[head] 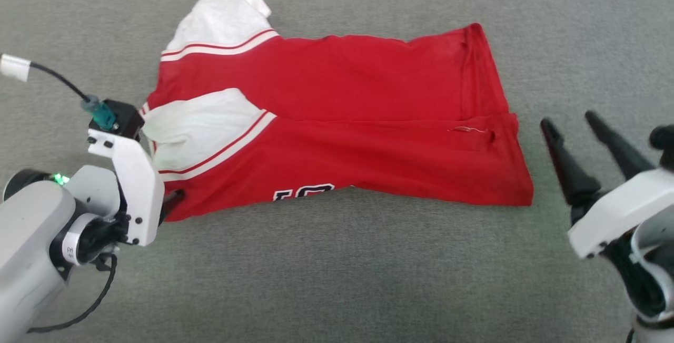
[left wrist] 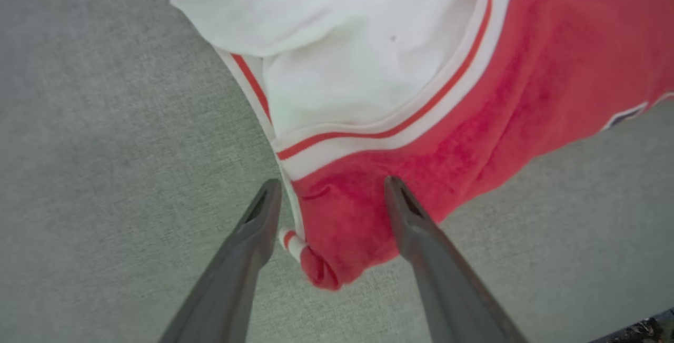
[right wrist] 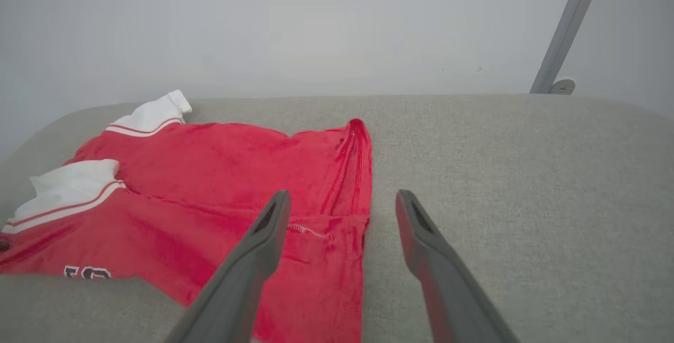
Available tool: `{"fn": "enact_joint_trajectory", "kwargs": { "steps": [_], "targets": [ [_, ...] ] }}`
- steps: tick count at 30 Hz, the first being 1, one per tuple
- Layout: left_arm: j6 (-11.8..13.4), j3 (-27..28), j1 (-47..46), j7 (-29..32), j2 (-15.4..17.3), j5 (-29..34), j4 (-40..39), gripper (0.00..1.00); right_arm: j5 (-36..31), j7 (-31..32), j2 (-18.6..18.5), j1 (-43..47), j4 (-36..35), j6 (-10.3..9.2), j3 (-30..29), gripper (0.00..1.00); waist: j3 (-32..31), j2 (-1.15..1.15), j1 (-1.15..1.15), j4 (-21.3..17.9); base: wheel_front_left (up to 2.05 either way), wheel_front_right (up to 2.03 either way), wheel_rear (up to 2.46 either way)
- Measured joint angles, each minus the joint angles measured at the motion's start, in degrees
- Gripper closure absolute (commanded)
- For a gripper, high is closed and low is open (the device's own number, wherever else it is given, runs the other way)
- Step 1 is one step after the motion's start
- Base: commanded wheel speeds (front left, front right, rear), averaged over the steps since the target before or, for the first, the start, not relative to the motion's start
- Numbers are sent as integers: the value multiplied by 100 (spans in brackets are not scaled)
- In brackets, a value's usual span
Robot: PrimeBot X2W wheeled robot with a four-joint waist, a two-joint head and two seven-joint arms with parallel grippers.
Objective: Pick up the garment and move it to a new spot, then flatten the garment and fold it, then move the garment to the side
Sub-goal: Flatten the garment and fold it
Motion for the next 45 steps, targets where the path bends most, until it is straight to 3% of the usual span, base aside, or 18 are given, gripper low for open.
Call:
{"fn": "enact_joint_trajectory", "kwargs": {
  "steps": [6, 7, 8, 28, 29, 30, 31, 38, 45],
  "targets": [
    [114, 69, 201, 0, -85, -283, 408, 0, 49, 304, 142, 307, -10, 0, 108, 0, 100, 0, 0, -170, 0, 0, 0],
    [85, 87, 201, -5, -113, -314, 493, 54, 73, 375, 151, 325, 47, 0, 120, 0, 117, 0, 0, -189, 0, 0, 0],
    [51, 110, 201, -7, -144, -375, 589, 100, 107, 443, 153, 332, 99, 0, 145, 0, 131, 0, 0, -204, 0, 0, 0],
    [-561, 49, -147, -259, -810, -374, 1382, 100, 265, 1941, -314, -640, 2043, -1, 767, 0, 307, 0, 0, 238, 0, 0, 0],
    [-564, 48, -151, -261, -825, -374, 1406, 100, 290, 2022, -348, -685, 2071, -1, 821, 28, 309, 0, 0, 253, 0, 0, 0],
    [-578, 47, -158, -280, -840, -371, 1423, 100, 323, 2060, -370, -714, 2100, -1, 823, 95, 313, 0, 0, 266, 0, 0, 0],
    [-614, 45, -163, -307, -855, -366, 1438, 100, 336, 2107, -406, -743, 2121, -1, 834, 100, 314, 0, 0, 282, 0, 0, 0],
    [-660, 47, -172, -305, -834, -369, 1370, 100, 619, 2506, -627, -814, 1945, 0, 792, 100, 261, 0, 0, 356, 0, 0, 0],
    [-408, 3, -18, -109, -457, -371, 787, 100, 837, 3014, -853, -685, 1445, 1, 599, 100, 148, 0, 0, 439, 0, 0, 0]
  ]
}}
